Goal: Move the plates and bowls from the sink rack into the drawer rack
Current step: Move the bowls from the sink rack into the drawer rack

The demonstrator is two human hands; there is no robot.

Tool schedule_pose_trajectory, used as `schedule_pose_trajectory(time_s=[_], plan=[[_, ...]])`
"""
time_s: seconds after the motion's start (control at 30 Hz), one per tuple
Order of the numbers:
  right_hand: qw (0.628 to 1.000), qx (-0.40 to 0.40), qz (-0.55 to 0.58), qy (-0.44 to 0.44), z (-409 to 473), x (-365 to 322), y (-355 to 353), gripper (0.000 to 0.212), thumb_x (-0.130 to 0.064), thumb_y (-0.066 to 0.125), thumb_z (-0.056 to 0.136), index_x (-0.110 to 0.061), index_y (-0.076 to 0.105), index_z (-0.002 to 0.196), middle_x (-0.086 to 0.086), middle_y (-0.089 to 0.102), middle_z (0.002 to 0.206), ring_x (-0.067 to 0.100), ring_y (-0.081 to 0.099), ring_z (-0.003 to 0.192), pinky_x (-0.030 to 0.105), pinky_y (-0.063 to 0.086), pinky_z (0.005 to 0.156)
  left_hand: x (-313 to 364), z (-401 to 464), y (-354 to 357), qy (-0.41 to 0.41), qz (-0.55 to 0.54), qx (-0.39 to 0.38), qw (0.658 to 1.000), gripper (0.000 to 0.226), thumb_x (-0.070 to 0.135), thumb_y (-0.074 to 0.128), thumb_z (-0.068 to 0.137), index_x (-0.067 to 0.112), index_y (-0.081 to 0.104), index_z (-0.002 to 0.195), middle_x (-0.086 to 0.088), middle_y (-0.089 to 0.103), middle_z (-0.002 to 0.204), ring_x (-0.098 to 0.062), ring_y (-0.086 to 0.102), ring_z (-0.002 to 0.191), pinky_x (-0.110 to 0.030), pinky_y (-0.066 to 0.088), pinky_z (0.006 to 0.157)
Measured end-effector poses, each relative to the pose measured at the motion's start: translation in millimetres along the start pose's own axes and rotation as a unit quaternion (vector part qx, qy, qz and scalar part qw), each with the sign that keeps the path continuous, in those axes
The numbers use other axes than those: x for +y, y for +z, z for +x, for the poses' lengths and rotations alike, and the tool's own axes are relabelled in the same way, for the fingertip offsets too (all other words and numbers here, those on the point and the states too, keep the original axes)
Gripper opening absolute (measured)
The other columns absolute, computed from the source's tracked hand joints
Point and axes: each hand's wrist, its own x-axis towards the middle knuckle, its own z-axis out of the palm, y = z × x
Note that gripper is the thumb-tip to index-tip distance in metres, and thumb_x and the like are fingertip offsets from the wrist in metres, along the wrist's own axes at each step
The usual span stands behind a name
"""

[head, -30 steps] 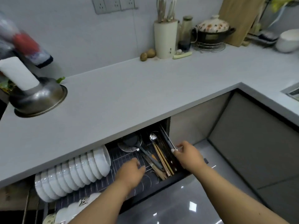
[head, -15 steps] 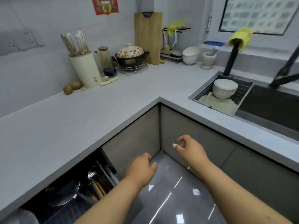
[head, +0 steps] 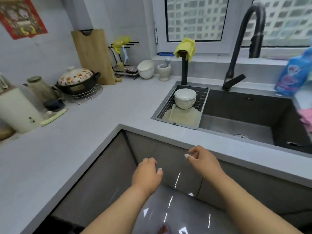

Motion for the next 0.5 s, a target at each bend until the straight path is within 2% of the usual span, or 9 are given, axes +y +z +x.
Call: schedule_pose_trajectory(time_s=[0.23,0.37,0.5], plan=[[0.997,0.053,0.006,0.058,70,-4,-18,0.023,-0.041,0.057,0.089,-0.022,0.058,0.103,-0.005,0.061,0.091,0.015,0.059,0.085,0.027,0.04,0.066,14,107,-2,0.072,0.018,0.018,0.997,0.044,0.038,0.044,0.095,0.013,0.044,0.131,-0.003,0.041,0.136,-0.02,0.036,0.126,-0.034,0.036,0.104],[0.995,0.067,0.003,0.078,111,-17,-14,0.022,-0.041,0.056,0.09,-0.022,0.058,0.1,-0.007,0.059,0.084,0.011,0.057,0.074,0.024,0.037,0.056,11,166,-5,0.086,0.039,-0.022,0.995,0.057,0.039,0.037,0.098,0.012,0.024,0.147,-0.008,0.019,0.155,-0.024,0.014,0.143,-0.037,0.014,0.118],[0.992,0.074,-0.005,0.099,153,-29,-9,0.018,-0.037,0.057,0.09,-0.022,0.059,0.099,-0.011,0.058,0.081,0.007,0.054,0.074,0.023,0.039,0.058,4,224,-2,0.092,0.087,-0.069,0.99,0.067,0.047,0.027,0.098,0.013,0.007,0.152,-0.009,-0.001,0.161,-0.023,-0.005,0.148,-0.04,-0.004,0.12]])
